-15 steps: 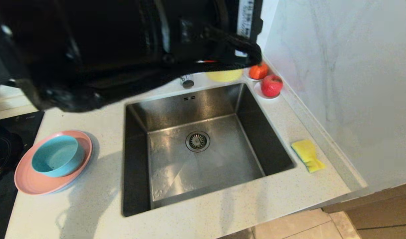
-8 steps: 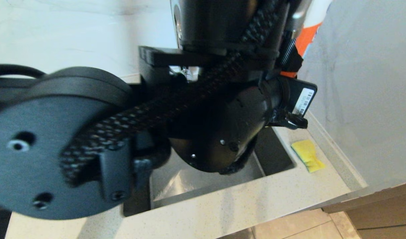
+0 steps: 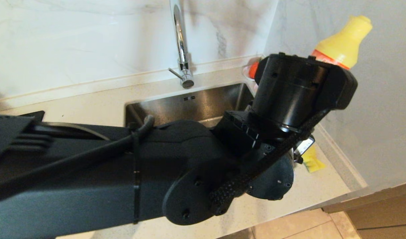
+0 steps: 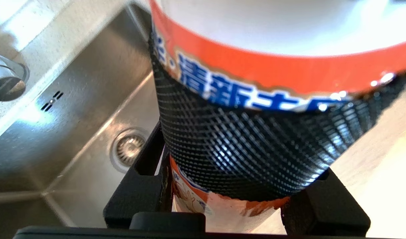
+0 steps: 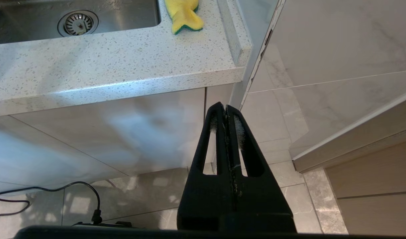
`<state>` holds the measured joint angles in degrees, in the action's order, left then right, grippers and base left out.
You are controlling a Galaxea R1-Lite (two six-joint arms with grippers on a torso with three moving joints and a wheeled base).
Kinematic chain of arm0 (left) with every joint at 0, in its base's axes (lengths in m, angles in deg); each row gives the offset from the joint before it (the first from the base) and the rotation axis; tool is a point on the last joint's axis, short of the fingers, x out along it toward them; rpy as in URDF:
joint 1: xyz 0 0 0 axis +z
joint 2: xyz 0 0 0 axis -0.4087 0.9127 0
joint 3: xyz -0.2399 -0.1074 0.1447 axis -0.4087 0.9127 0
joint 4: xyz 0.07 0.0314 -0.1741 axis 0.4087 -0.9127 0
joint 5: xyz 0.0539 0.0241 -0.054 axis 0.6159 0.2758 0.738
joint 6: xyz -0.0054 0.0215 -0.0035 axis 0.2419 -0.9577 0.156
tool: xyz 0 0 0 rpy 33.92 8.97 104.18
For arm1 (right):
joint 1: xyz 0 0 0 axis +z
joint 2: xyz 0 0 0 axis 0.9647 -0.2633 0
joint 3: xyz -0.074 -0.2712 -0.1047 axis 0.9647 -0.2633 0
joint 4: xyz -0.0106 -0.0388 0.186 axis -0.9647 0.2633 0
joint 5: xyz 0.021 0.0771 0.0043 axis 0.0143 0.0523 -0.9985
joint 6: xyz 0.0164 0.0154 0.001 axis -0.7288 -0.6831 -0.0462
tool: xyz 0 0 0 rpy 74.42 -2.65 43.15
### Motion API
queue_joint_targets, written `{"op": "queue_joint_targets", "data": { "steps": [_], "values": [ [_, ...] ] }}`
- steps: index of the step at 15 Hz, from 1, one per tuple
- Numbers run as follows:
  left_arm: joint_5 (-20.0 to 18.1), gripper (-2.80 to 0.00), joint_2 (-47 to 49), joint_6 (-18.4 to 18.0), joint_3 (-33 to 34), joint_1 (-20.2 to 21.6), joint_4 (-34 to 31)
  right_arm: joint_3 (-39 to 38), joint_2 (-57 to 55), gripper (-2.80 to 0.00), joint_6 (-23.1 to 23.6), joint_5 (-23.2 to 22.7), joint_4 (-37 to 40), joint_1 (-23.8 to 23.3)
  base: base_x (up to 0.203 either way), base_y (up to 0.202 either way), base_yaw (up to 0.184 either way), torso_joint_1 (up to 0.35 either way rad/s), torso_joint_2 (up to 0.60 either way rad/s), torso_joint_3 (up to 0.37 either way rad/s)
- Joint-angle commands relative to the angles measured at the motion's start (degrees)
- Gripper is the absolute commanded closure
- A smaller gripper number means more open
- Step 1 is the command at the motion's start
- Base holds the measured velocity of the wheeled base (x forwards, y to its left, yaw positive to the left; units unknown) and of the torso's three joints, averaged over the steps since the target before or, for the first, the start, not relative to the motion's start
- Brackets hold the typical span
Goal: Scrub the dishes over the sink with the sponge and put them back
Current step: Squeeze it onto the sponge
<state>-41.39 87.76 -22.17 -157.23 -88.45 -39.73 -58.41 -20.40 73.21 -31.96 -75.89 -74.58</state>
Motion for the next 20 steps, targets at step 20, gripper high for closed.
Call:
{"op": "queue_joint_targets", "data": {
  "steps": [20],
  "values": [
    [4.7, 0.0, 2.81, -10.71, 8.3, -1.3, 0.06, 0.0, -0.02, 0.0, 0.03, -0.02, -0.02, 0.02, 0.0, 0.0, 0.0, 0.0, 0.0, 0.0]
  ]
}}
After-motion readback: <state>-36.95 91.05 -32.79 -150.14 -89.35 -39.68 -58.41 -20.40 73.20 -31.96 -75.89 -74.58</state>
